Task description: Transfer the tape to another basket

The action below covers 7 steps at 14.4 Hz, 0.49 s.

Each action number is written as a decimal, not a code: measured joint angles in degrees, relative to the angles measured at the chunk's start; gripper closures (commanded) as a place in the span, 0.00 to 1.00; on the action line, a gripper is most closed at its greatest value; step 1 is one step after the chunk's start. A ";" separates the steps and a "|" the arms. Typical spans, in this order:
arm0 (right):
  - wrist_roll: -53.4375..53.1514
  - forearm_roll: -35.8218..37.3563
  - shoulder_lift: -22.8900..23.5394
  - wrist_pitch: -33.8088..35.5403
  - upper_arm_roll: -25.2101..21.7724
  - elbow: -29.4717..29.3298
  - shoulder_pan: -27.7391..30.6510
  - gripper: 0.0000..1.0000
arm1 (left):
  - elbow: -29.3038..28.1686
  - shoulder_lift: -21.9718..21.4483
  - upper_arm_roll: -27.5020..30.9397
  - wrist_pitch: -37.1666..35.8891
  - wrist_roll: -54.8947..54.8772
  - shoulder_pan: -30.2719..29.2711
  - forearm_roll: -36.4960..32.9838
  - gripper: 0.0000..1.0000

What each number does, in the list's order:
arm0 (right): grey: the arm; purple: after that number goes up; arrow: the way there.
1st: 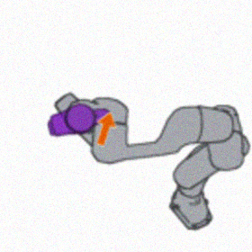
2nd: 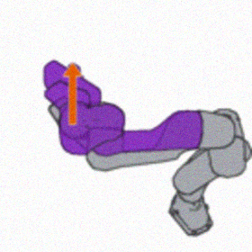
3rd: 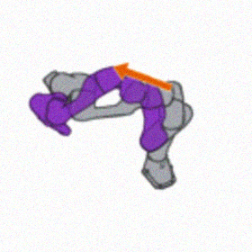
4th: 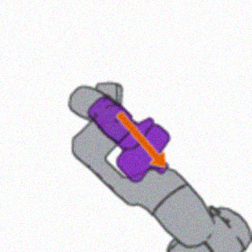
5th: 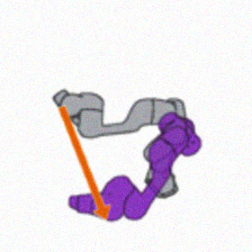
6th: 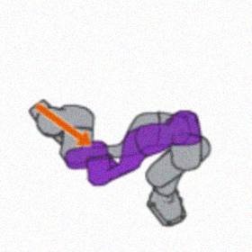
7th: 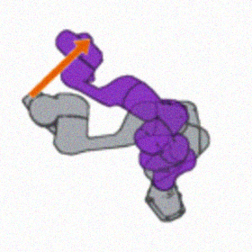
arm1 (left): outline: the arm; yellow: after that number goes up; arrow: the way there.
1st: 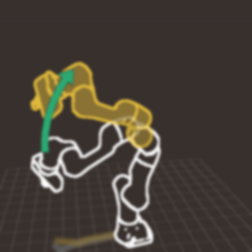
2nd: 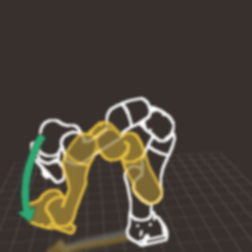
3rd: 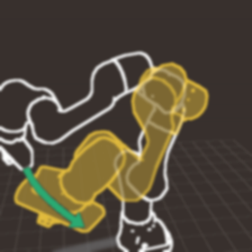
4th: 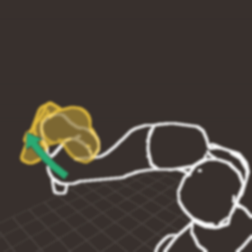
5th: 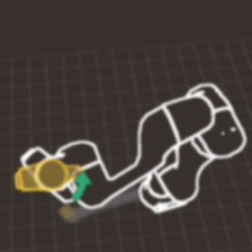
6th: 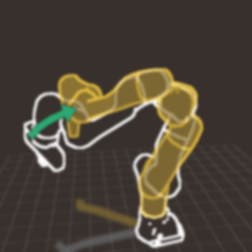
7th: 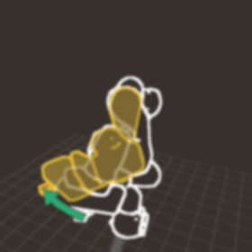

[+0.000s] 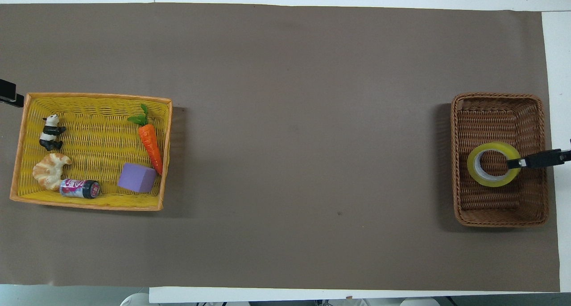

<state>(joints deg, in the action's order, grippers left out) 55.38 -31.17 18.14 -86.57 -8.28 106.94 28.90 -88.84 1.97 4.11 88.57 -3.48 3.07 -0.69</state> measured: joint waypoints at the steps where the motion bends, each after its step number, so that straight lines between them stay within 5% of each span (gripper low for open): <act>1: 0.02 0.82 -0.02 -0.02 0.06 -0.30 -0.12 0.00 | 0.30 0.00 -0.14 -0.46 0.00 -0.05 -0.01 0.00; 7: 0.15 9.59 -5.87 -4.75 0.30 -3.32 -6.90 0.00 | 0.61 0.08 -5.31 -1.21 -0.07 -1.16 -0.01 0.00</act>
<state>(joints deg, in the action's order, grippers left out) 55.53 -21.58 12.28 -91.32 -7.98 103.61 22.00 -88.23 2.05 -1.20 87.36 -3.55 1.91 -0.70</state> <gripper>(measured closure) 0.000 0.000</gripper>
